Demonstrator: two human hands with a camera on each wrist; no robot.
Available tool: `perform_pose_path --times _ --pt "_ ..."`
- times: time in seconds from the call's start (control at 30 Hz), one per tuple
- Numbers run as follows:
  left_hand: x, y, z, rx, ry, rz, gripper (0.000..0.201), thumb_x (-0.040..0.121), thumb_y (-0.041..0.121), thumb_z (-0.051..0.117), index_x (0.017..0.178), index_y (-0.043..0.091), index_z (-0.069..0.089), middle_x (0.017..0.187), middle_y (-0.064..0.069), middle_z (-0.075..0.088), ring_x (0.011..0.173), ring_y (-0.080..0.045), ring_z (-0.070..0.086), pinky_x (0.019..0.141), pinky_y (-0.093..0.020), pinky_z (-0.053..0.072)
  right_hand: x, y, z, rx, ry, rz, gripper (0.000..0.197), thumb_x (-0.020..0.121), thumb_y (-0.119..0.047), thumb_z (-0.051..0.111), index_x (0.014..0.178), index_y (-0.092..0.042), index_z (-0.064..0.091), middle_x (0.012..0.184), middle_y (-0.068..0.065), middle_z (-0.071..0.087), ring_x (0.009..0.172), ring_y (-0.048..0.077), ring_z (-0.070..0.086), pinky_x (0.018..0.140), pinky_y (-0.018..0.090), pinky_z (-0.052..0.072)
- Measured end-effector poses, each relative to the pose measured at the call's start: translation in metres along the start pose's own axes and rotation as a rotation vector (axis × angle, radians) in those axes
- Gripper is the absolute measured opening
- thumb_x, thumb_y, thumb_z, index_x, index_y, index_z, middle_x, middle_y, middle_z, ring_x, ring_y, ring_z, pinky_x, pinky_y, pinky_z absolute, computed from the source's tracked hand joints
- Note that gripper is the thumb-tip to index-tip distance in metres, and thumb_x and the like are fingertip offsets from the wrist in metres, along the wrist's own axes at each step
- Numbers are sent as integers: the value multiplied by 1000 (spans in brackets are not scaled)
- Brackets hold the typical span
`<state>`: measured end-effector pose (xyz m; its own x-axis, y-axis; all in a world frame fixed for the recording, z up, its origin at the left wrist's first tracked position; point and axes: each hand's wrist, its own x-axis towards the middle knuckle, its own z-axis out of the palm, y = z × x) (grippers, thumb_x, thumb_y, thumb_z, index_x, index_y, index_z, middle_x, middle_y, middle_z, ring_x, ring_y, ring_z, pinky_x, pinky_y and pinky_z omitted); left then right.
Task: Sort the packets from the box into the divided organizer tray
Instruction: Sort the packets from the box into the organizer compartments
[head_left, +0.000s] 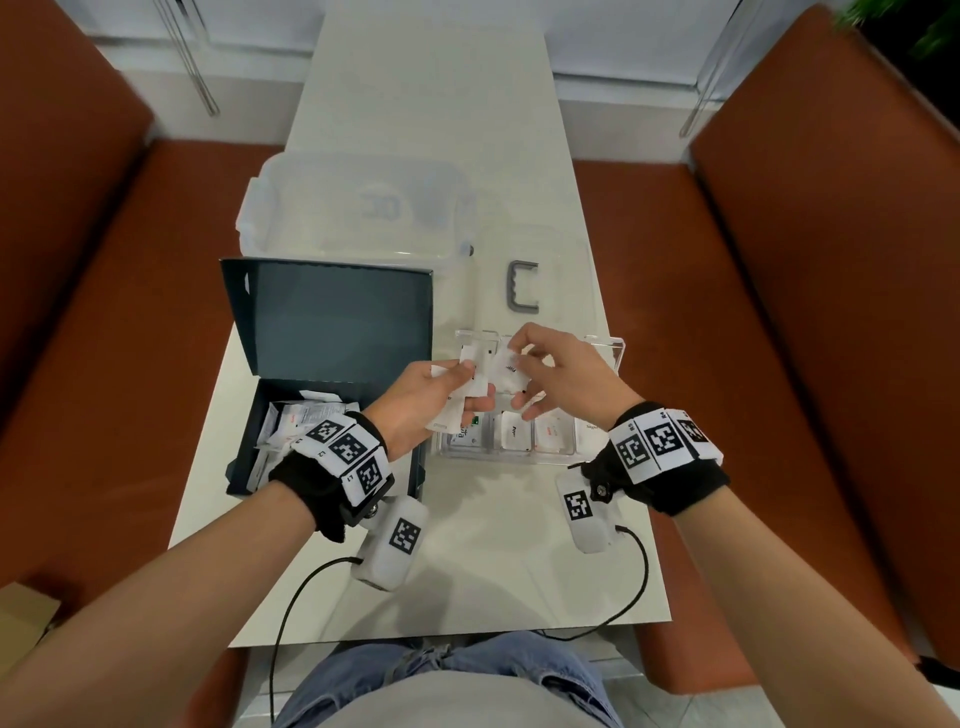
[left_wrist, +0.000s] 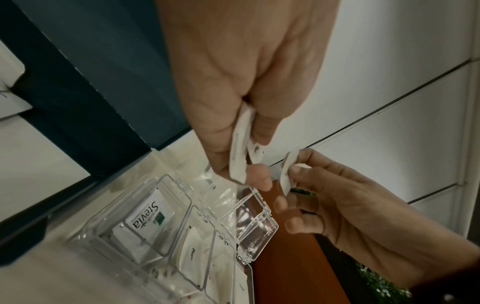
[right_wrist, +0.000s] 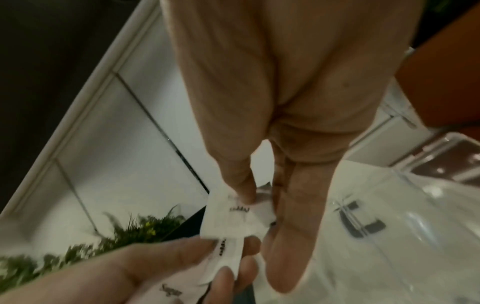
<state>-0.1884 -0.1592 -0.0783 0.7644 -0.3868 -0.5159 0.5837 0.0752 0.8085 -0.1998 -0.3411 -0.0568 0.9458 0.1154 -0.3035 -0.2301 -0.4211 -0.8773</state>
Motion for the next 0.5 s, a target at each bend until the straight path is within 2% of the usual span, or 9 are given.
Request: perform_pose_path --times 0.07,0.17,0.23,0.33,0.4,0.5 --pt "1 0 2 -11 -8 -35 29 102 23 46 119 3 58 101 -13 69 75 -15 71 53 -21 51 2 -1 -2 -246 -15 -76 19 97 -9 47 97 -19 63 90 12 52 66 22 65 56 32 59" --pt "2 -2 3 10 -49 -68 33 101 27 45 118 1 59 98 -15 70 74 -15 70 53 -21 52 4 -3 -1 -502 15 -166 30 95 -4 49 107 -22 71 96 15 52 81 24 59 75 32 55" --pt "2 -5 4 47 -71 -65 34 101 28 47 117 1 60 99 -14 70 76 -14 70 55 -20 52 4 -3 1 -468 45 -187 31 93 -3 53 111 -22 69 95 12 57 79 17 57 78 25 50" --pt "3 -9 4 107 -98 -52 28 98 28 53 112 6 65 105 -11 70 83 -13 71 61 -20 53 3 -3 3 -363 69 -180 26 90 -8 61 111 -20 68 91 4 62 70 7 57 65 4 42" --pt "4 -10 5 143 -112 -38 22 97 24 56 109 8 66 104 -7 71 85 -13 71 64 -20 54 3 -3 6 -389 73 -192 25 88 -8 63 110 -18 70 94 3 63 73 6 56 64 0 39" --pt "6 -10 6 174 -121 5 15 97 17 56 104 9 67 97 -4 71 83 -12 71 66 -21 54 6 -2 9 -410 73 -204 28 90 -9 62 114 -21 70 97 3 58 78 7 55 71 5 38"
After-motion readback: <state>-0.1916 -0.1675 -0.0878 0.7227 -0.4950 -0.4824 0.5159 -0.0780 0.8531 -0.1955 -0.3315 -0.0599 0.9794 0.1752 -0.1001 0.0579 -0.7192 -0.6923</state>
